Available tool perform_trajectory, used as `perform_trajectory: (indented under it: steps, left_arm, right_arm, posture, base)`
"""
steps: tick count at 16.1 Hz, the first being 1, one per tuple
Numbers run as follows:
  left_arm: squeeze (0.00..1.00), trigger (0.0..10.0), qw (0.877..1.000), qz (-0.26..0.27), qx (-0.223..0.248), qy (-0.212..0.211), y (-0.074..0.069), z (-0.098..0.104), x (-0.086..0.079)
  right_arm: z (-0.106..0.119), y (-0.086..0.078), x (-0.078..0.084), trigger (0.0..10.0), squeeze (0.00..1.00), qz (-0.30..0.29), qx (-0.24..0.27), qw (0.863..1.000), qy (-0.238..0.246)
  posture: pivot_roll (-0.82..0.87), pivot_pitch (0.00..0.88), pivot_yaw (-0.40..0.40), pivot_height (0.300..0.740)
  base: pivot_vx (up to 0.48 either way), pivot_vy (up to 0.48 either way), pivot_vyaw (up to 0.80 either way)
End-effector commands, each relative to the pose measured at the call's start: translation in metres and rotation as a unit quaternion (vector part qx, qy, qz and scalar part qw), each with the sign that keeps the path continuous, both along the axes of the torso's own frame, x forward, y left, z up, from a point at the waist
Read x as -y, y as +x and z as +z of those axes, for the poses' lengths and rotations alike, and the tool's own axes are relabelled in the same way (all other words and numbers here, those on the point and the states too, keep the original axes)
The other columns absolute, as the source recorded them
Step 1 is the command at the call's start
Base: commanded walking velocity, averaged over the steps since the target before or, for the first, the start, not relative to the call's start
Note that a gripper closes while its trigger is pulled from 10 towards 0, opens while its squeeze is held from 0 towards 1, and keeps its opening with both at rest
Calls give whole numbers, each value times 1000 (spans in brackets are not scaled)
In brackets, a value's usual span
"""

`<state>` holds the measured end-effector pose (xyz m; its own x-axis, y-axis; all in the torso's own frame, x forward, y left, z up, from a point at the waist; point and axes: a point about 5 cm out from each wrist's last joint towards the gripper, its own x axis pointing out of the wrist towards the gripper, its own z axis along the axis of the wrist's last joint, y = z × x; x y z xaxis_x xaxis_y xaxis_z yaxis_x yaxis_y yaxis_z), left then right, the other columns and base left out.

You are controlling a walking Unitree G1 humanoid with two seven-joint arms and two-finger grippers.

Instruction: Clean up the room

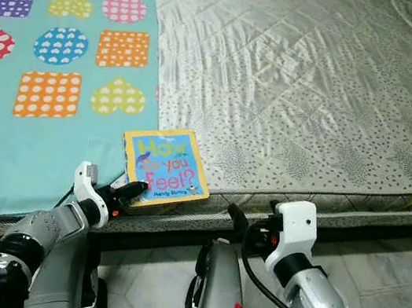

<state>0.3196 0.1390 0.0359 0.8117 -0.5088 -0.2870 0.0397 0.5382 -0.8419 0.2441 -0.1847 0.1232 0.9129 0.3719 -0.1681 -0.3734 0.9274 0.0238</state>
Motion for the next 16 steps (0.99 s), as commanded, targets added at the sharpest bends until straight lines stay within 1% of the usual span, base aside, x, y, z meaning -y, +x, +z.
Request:
perform_trajectory:
  steps: [1,9,11,13,14,16]
  left_arm:
    - [0,0,1000,-4,-14,-11,-5,-6,3]
    - [0,0,1000,16,-9,-18,-2,-6,-2]
    - [0,0,999,36,9,-23,2,-2,-5]
    - [0,0,999,45,16,-22,4,0,-8]
    - [0,0,998,55,37,-24,8,5,-10]
    - [0,0,996,61,56,-27,11,10,-11]
  right_arm:
    - [-3,-1,2,10000,0,-4,-4,1000,-5]
    - [-5,2,0,10000,0,0,1,1000,-3]
    - [-5,5,-1,10000,0,0,3,1000,-4]
    - [-5,7,-2,10000,0,-1,5,1000,-4]
    - [-6,9,-3,10000,0,-1,7,1000,-4]
    - [-7,12,-5,10000,0,-2,8,1000,-3]
  posture:
    - [-170,255,-13,564]
    - [-164,236,-8,564]
    - [-163,228,-8,564]
    - [-160,223,-8,564]
    - [-152,207,-9,564]
    - [-145,193,-9,564]
  base:
    - [0,0,0]
    - [0,0,0]
    - [0,0,0]
    - [0,0,0]
    - [0,0,0]
    - [0,0,0]
